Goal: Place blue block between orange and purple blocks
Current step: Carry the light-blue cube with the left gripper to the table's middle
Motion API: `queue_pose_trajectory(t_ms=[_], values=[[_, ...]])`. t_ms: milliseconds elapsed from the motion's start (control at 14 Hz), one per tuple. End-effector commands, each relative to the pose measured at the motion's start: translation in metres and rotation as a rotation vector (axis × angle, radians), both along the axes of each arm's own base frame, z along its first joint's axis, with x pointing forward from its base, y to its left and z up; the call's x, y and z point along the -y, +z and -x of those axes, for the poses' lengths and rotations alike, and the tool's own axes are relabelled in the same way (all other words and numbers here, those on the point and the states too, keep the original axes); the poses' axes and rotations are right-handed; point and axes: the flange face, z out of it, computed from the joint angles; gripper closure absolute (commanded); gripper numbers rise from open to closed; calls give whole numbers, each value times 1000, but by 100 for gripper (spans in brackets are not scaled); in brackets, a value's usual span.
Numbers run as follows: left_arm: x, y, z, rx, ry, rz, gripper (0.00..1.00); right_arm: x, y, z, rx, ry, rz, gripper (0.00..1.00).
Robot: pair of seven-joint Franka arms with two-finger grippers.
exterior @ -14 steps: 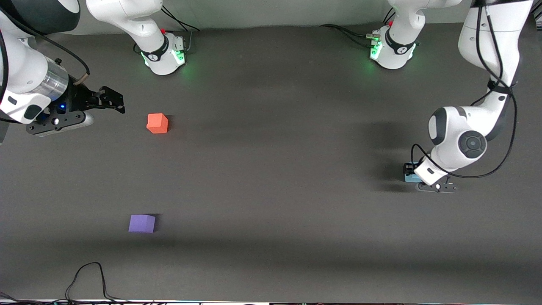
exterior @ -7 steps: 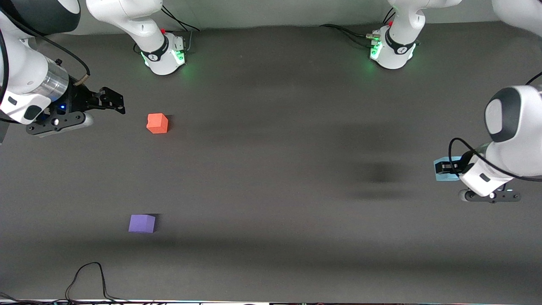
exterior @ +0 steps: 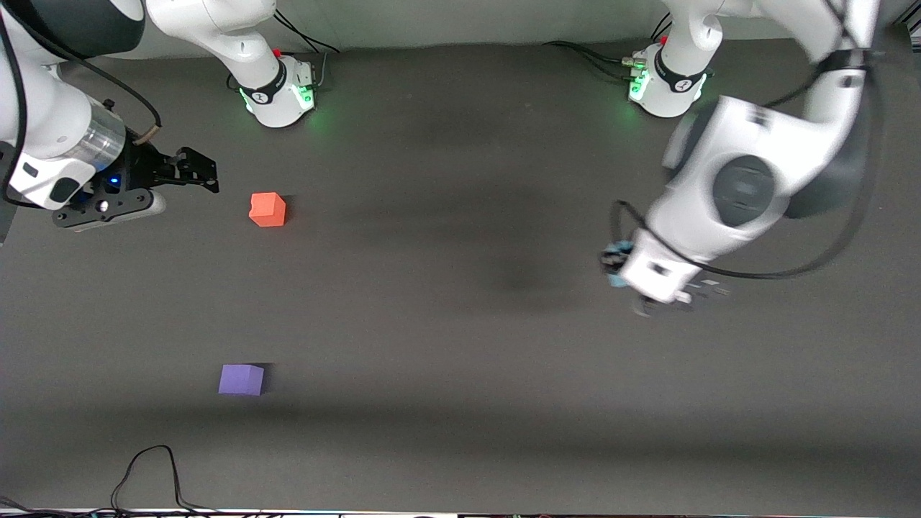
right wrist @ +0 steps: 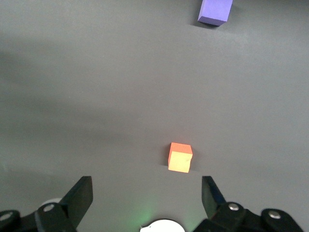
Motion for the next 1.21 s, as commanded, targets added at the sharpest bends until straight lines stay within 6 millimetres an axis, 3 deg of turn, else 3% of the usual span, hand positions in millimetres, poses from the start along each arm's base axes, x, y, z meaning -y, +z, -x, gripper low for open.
queue_pose_trajectory(t_ms=[0,286,429,571,643,857,1143], values=[[99,-28,26,64,55,-8,60,-6,1,-2,16,-22,18,0],[216,-91,73,110,0,-4,60,-6,0,-2,15,-22,18,0],[259,-133,95,116,-20,-43,60,-7,-2,-3,12,-22,19,0],[289,-178,116,138,-44,-63,60,-7,-4,-4,13,-22,19,0],[299,-199,127,155,-70,-66,60,-7,-6,-6,12,-23,19,0],[300,-249,129,164,-137,-88,59,-14,-9,-6,7,-10,20,0],[293,-264,119,168,-154,-56,58,-14,-10,-8,14,-10,21,0]])
